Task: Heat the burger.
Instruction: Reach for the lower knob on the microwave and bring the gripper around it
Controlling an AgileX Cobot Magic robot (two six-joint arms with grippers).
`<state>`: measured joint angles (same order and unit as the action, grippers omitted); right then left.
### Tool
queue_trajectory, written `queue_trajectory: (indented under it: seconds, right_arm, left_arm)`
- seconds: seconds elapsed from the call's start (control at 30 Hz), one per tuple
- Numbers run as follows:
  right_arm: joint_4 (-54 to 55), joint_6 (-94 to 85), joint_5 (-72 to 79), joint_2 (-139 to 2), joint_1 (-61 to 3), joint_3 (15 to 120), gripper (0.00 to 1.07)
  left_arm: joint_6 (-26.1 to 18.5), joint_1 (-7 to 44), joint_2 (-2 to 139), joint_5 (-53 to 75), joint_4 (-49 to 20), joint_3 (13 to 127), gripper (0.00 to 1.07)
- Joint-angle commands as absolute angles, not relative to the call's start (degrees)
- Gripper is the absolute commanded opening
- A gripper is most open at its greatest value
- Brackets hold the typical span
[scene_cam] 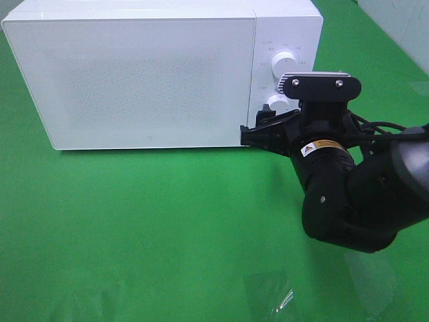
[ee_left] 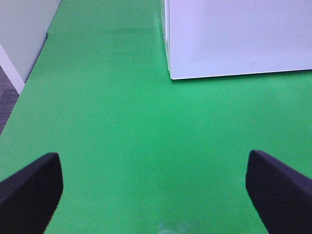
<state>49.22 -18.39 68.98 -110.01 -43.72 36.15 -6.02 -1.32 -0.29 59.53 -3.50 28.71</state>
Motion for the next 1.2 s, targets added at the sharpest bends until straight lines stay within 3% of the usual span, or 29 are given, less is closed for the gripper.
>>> queue_trajectory:
  seconds: [0.03,0.57,1.2]
  right_arm:
    - [47.96,-19.14,70.19,-110.81,-42.63,37.64,0.76]
    - [44.69,-22.17,68.58,-119.58,-39.3,46.35,0.76]
    - [42.28,-22.23,67.32,-120.78,-36.78,49.39,0.76]
  left_arm:
    - [-6.13,-1.38,-1.66,59.47,-3.61,28.53,0.94]
    - [-6.13,-1.38,-1.66,59.47,-3.61,28.53,0.94]
    - [-6.13,-1.38,-1.66,59.47,-3.55,28.53,0.93]
